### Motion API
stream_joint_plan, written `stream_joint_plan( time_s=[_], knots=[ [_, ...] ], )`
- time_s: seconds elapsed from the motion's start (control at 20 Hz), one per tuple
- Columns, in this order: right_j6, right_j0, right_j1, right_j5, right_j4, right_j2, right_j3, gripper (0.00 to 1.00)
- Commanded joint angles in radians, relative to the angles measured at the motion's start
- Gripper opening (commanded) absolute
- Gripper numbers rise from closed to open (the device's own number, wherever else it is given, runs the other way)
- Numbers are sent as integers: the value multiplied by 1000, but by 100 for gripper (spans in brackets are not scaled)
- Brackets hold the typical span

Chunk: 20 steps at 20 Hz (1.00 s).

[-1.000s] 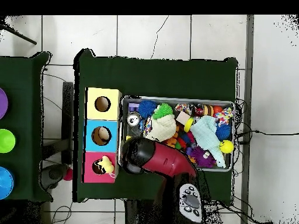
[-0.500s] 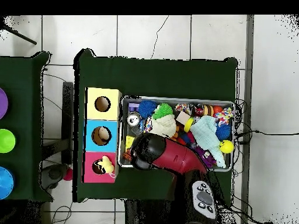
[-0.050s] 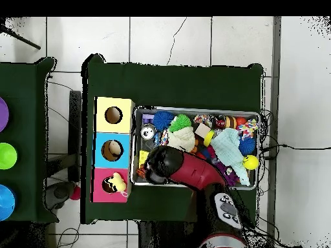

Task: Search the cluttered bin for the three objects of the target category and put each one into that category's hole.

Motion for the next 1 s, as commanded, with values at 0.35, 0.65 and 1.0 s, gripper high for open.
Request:
stream_joint_plan(
  time_s=[0.35, 0.65, 1.0],
  knots=[
    [147, -45, 99, -161, 43, 162, 51, 100],
    [153, -55, 123, -146, 50, 174, 50, 100],
    [135, -53, 138, -96, 15, 149, 57, 100]
  ],
)
